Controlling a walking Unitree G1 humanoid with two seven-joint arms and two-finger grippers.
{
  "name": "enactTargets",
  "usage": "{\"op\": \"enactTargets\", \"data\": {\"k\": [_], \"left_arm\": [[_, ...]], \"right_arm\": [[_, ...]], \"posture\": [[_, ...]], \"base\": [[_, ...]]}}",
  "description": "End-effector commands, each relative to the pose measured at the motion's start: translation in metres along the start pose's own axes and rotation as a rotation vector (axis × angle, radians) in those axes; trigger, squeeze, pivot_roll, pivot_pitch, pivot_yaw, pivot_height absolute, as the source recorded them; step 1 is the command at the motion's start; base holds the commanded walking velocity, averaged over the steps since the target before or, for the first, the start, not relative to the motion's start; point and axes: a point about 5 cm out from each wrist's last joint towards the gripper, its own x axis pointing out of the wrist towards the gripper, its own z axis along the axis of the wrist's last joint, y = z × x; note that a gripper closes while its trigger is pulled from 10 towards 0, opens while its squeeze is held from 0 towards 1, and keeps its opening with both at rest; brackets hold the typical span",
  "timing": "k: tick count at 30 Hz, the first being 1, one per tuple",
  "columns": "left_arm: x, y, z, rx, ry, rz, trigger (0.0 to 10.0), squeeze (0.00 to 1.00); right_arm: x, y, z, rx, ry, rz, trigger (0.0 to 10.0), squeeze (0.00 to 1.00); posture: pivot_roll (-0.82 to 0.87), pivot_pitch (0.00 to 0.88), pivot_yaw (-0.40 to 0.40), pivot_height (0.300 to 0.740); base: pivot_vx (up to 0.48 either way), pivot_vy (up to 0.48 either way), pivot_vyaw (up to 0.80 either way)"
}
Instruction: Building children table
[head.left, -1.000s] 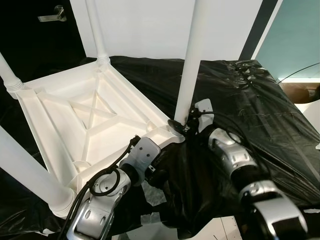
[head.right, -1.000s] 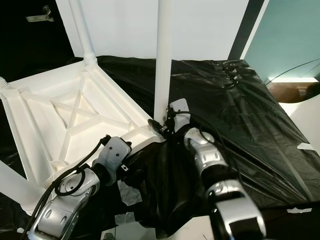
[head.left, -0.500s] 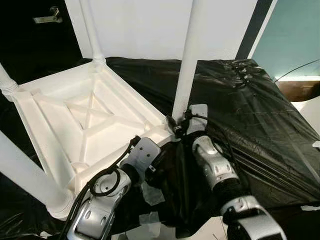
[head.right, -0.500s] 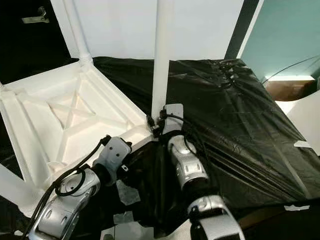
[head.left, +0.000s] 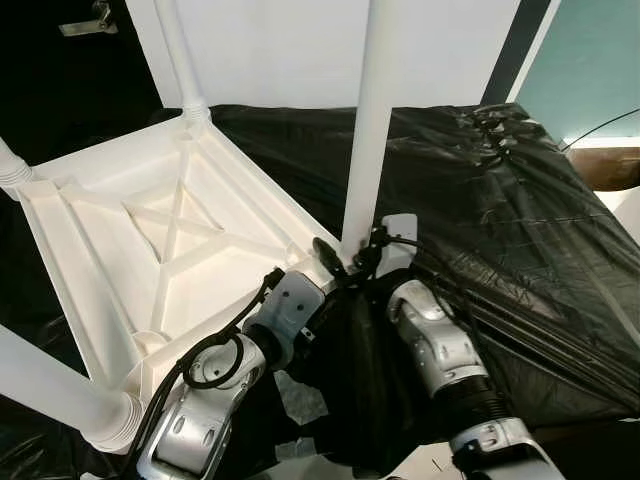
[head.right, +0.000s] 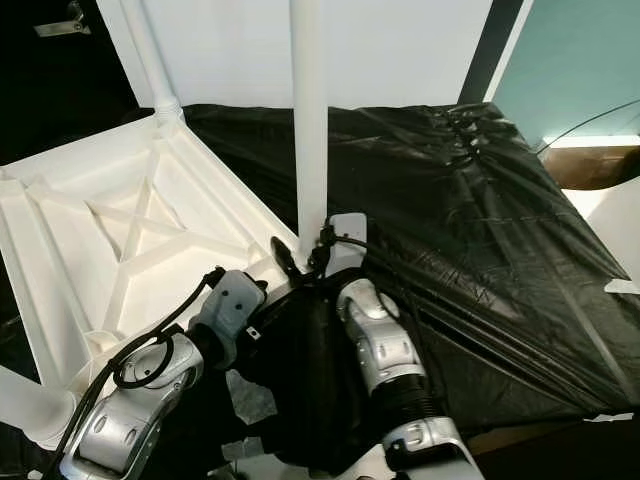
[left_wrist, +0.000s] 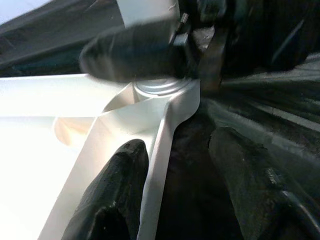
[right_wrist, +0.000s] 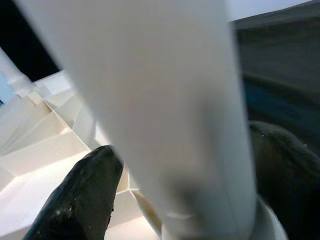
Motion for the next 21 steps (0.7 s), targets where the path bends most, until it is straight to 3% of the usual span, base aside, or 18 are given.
{"op": "enactTargets", "data": {"k": [1, 2, 11, 17, 21], "left_arm": [[-0.001, -0.002, -0.002, -0.008, 0.015, -0.002, 10.0, 0.0], [-0.001, -0.002, -0.002, -0.008, 0.015, -0.001, 10.0, 0.0], [-0.001, 0.0, -0.003, -0.005, 0.012, 0.003, 10.0, 0.0], [-0.002, 0.001, -0.003, -0.004, 0.01, 0.005, 10.0, 0.0], [-0.002, 0.002, -0.002, -0.002, 0.006, 0.005, 10.0, 0.0]], "right_arm": [[-0.007, -0.008, -0.001, 0.019, 0.009, 0.02, 10.0, 1.0], [-0.009, -0.014, 0.0, 0.008, 0.017, 0.048, 10.0, 0.0], [-0.014, -0.04, 0.004, -0.072, 0.08, 0.217, 10.0, 0.0], [-0.013, -0.047, 0.007, -0.09, 0.101, 0.276, 10.0, 0.0], [-0.002, -0.051, 0.011, -0.151, 0.164, 0.407, 10.0, 0.0]], "posture": [[0.14, 0.063, -0.044, 0.74], [0.14, 0.059, -0.047, 0.74], [0.14, 0.047, -0.053, 0.74], [0.14, 0.044, -0.053, 0.74], [0.14, 0.034, -0.049, 0.74]], "base": [[0.0, 0.0, 0.0], [0.0, 0.0, 0.0], [0.0, 0.0, 0.0], [0.0, 0.0, 0.0], [0.0, 0.0, 0.0]]}}
